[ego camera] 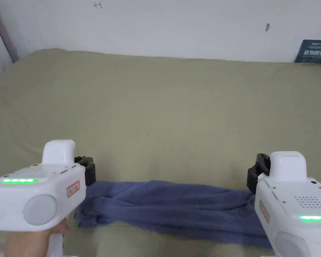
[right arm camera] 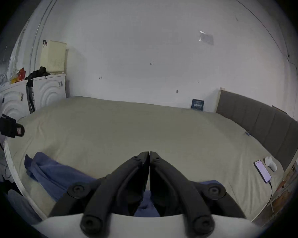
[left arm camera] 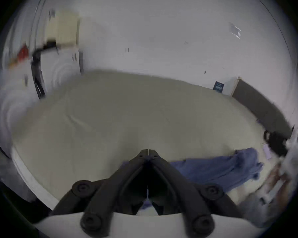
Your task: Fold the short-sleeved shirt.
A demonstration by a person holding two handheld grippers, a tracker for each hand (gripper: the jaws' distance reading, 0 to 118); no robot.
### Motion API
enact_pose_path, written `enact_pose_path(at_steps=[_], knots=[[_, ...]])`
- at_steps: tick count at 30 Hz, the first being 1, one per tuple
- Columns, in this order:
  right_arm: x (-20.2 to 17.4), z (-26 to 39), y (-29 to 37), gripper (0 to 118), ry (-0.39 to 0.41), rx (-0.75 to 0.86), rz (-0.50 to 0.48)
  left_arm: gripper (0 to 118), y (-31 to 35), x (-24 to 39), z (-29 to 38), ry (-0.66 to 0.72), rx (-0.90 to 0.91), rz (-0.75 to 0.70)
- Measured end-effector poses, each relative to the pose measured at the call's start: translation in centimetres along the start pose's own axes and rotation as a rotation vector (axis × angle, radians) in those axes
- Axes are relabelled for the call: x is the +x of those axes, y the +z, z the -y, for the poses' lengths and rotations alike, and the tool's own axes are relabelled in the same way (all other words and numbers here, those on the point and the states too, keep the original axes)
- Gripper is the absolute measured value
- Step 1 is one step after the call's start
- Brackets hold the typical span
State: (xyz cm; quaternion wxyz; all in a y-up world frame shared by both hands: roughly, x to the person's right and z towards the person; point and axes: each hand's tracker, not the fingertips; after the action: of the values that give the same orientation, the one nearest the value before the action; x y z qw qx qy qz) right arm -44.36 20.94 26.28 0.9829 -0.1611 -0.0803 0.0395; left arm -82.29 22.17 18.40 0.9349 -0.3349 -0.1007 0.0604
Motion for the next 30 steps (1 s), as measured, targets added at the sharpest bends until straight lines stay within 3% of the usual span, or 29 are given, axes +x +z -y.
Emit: enact_pose_path(at_steps=[2,6,9,14,15,16,17,18,19,21,30], knots=[[-0.9,0.0,0.1,7,0.014,0.032,0.019,0,-2.4,-3.5,-1.5,0.127,-0.194,0.123],[-2.2,0.1,0.4,7,0.018,0.062,0.034,0,-4.4,-6.7,-1.7,0.312,-0.357,0.274],[-2.6,0.5,0.2,7,0.006,0.06,0.026,0,-6.1,-10.0,-1.9,0.366,-0.455,0.363],[-2.7,0.7,-0.4,7,-0.023,0.032,0.015,1,-7.2,-10.4,-1.2,0.341,-0.527,0.374],[-2.7,0.7,-0.5,7,-0.024,0.029,0.015,7,-7.2,-10.4,-0.9,0.328,-0.541,0.38],[-2.7,0.7,-0.6,7,-0.021,0.028,0.017,24,-7.3,-10.5,-0.6,0.327,-0.56,0.4],[-2.7,0.7,-0.6,7,-0.016,0.028,0.018,71,-7.4,-10.6,-0.3,0.33,-0.576,0.418],[-2.7,0.7,-0.6,7,-0.012,0.028,0.016,109,-7.7,-10.4,-0.4,0.331,-0.573,0.405],[-2.7,0.7,-0.7,7,-0.005,0.024,0.013,118,-7.8,-10.4,-0.1,0.335,-0.569,0.406],[-2.7,0.9,-0.7,7,0.019,0.021,0.009,111,-8.2,-10.3,0.6,0.347,-0.61,0.467],[-2.5,1.2,-0.4,7,0.044,0.012,0.009,109,-12.3,-10.3,2.0,0.454,-0.649,0.615]])
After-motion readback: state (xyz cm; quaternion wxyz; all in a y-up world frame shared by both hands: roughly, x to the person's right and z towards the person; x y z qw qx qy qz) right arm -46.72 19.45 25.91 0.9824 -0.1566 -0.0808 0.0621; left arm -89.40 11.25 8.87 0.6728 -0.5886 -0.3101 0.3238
